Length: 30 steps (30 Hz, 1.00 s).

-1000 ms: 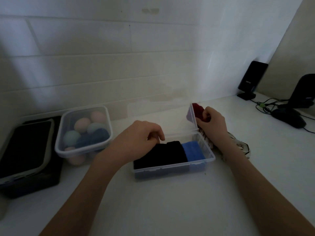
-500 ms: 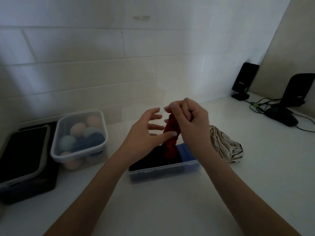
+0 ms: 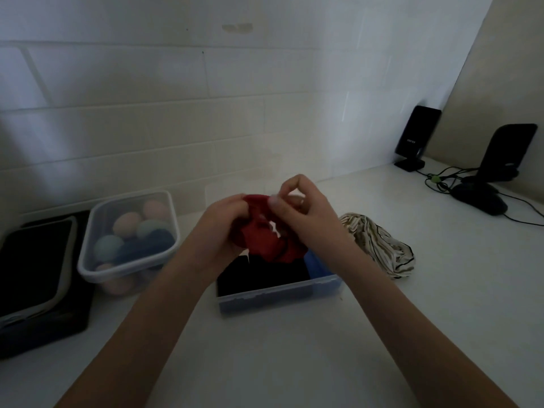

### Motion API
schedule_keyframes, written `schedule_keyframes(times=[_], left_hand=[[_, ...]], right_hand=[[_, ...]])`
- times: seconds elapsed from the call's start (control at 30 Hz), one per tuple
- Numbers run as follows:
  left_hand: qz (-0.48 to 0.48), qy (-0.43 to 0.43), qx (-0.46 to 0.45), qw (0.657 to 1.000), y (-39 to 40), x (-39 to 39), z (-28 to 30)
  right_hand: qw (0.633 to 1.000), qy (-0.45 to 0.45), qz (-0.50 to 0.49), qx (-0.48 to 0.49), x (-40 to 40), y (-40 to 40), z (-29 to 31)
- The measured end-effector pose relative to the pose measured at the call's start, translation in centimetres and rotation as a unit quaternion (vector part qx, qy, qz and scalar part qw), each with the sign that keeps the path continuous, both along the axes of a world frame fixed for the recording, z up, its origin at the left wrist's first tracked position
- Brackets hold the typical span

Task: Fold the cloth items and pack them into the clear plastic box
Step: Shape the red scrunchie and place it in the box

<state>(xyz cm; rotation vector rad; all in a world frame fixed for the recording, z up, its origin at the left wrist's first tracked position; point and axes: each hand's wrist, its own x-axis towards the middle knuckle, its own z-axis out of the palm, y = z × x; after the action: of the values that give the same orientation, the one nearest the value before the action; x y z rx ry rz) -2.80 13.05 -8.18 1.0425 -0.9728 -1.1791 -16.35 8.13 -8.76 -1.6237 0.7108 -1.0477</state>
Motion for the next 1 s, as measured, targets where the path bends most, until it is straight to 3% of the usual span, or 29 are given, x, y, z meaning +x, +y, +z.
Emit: schedule_keyframes(times=[0.1,0.17,0.23,0.3,0.37,0.47,0.57,0.77,0.87,1.0], left_hand=[[-0.076,0.227,0.039,0.97,0.0,1.1,0.1],[-0.104,0.326,0.015,0.94,-0.1,1.9,-0.4],[-0.133,0.375,-0.015,0.917,-0.4,2.5,-0.8],[-0.136,0.372,-0.036,0.918,-0.7,3.0,-0.9],[-0.099,0.328,-0.057,0.938,-0.8,2.9,-0.9],[0.023,0.085,-0.107,0.99,-0.8,1.4,-1.1],[0.048,-0.086,-0.15,0.984,-0.5,0.4,-1.5],[0.049,-0.2,-0.167,0.964,-0.8,0.9,-1.9],[0.071,-0.266,-0.164,0.947,-0.7,1.0,-1.9],[0.07,-0.176,-0.169,0.967,-0.8,1.2,-1.6]], right_hand=[[0.997,0.005,0.057,0.048,0.1,0.0,-0.1],[0.996,-0.003,0.074,0.046,0.1,0.0,0.1],[0.997,-0.007,0.075,0.025,0.2,0.0,0.0],[0.998,0.005,0.057,-0.015,0.3,-0.2,-0.4],[0.997,0.039,0.019,-0.07,0.4,-0.4,-0.9],[0.993,0.04,-0.002,-0.112,0.6,-0.3,-1.1],[0.991,0.007,0.002,-0.131,0.7,-0.1,-1.0],[0.994,-0.036,0.058,-0.082,0.6,0.2,-0.6],[0.992,-0.027,0.063,-0.102,0.7,0.6,-0.5],[0.989,-0.018,0.048,-0.142,0.4,0.3,-0.1]])
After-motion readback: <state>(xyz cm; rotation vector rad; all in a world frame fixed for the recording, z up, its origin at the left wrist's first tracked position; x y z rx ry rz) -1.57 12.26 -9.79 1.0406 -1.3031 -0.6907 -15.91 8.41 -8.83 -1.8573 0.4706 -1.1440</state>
